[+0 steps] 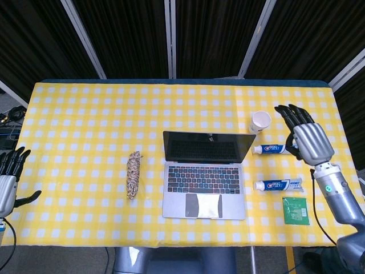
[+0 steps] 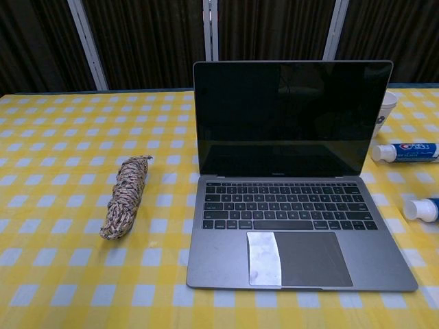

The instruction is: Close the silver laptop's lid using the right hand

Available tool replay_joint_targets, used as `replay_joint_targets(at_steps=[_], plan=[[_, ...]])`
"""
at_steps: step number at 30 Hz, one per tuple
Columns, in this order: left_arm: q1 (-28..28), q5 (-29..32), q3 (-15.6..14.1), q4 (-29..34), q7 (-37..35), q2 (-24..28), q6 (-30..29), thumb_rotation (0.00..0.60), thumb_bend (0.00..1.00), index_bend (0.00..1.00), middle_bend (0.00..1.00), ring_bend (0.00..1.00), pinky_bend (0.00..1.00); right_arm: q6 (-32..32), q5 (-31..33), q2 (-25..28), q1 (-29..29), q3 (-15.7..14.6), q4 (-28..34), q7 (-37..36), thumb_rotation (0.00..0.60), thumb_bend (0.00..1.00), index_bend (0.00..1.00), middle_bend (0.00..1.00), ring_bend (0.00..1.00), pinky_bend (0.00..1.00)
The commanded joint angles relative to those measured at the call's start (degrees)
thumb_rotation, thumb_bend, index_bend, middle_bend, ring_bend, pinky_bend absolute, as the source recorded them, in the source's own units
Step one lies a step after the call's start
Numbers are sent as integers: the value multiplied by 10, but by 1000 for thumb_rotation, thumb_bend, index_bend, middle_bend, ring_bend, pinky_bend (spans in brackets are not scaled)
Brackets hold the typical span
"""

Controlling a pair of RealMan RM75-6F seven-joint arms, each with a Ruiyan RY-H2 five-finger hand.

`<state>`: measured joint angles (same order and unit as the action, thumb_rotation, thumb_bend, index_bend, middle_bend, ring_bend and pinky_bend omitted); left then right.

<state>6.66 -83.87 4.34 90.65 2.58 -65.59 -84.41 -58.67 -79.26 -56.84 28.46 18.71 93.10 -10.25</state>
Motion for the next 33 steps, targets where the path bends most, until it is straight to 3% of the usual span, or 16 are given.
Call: replay_joint_targets(at_steps=[1,10,20,33], plan=[[2,7,3,-2,-1,0,5,600,0,0,0,0,0,91,48,1,54,20,-11,-59,600,1000,117,172,118,193],[4,23,7,-4,-1,2,13,600,0,0,0,0,0,186,99,-28,128,26,-13,-82,600,1000,196,255,205,311],[5,27,6,-5,2,1,18,600,0,0,0,0,0,220,132,-55,176,2,-17,-9,600,1000,206,258,206,311],[6,29,6,-6,-9,5,20,600,0,0,0,0,0,249,186,-43,216,-20,35,47,600,1000,243,305,250,313]])
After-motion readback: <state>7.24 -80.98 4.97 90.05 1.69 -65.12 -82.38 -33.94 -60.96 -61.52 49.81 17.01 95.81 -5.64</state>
